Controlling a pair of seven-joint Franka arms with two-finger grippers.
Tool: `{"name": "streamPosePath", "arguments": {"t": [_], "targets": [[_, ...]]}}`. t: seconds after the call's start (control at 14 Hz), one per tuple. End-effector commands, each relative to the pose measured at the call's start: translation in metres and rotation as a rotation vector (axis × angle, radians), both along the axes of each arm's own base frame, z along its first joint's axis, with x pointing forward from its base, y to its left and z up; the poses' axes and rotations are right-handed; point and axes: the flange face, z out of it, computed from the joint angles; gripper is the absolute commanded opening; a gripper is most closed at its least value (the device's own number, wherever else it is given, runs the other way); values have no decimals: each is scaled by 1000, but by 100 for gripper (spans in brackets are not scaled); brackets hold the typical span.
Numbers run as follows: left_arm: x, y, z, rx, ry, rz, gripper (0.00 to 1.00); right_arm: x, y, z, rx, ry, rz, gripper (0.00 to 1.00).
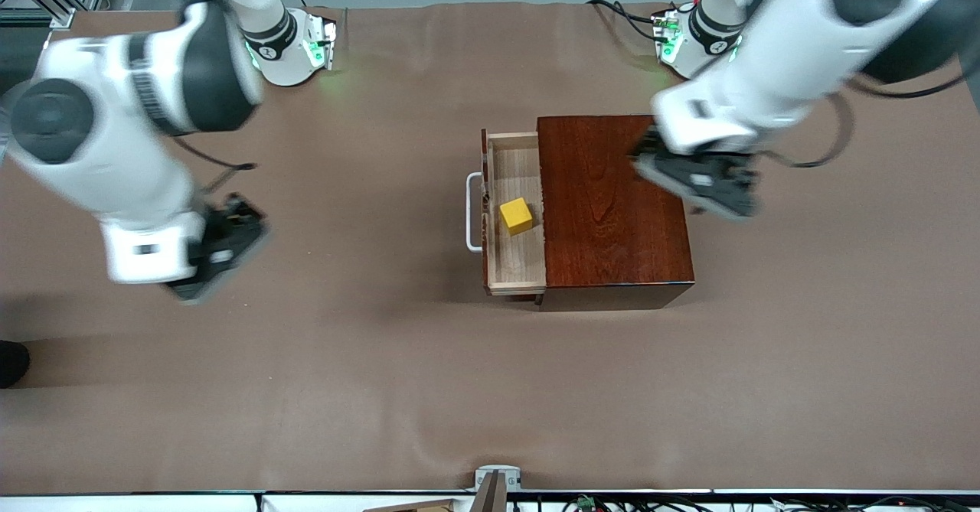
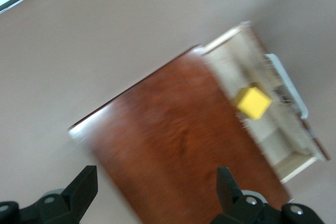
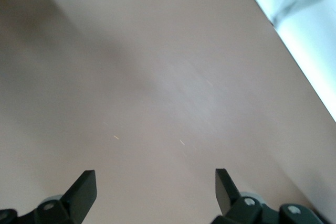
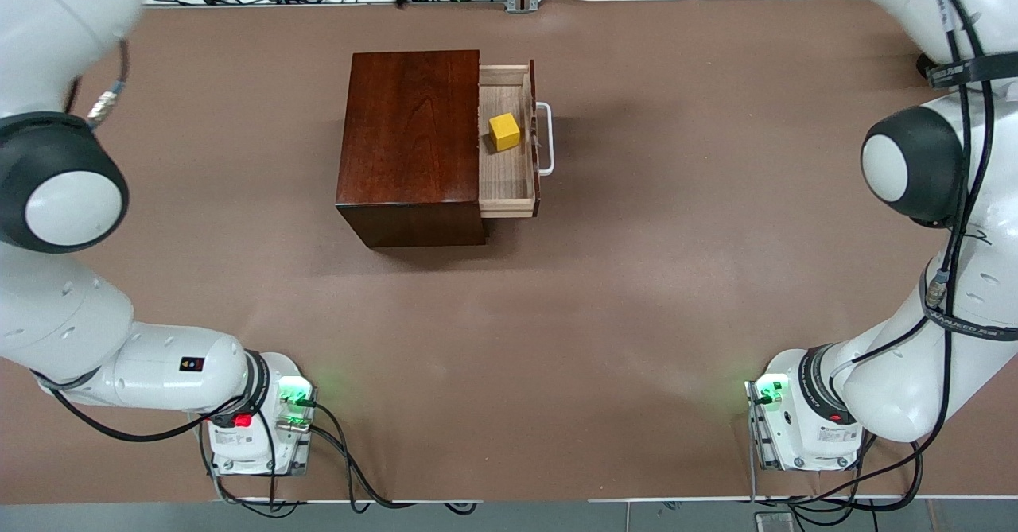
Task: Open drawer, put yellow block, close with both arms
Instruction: 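Withdraw the right gripper while the left gripper moves above the drawer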
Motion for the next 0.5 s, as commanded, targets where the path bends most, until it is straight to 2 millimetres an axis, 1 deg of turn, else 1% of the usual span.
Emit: {"name": "streamPosePath", "arguments": {"t": [0.0, 0.07, 0.14, 0.29, 0.36, 0.43], "targets": [[-19, -83, -17, -48, -9, -131, 100, -6, -67, 18, 18, -11, -119, 100], [-23, -106, -26, -58, -20, -150, 100, -7, -90, 23, 29, -12, -154, 100], [-23, -123, -36, -77, -28, -156, 100, -10, -111, 29, 44, -13, -184, 100], [-28, -167, -60, -127, -42, -209, 100, -17, -139, 33, 86, 6, -217, 100], [-34, -189, -71, -144, -48, -239, 100, -22, -146, 34, 113, 17, -243, 100], [-36, -206, -82, -151, -60, -265, 100, -27, -153, 37, 134, 20, -286, 100]]}}
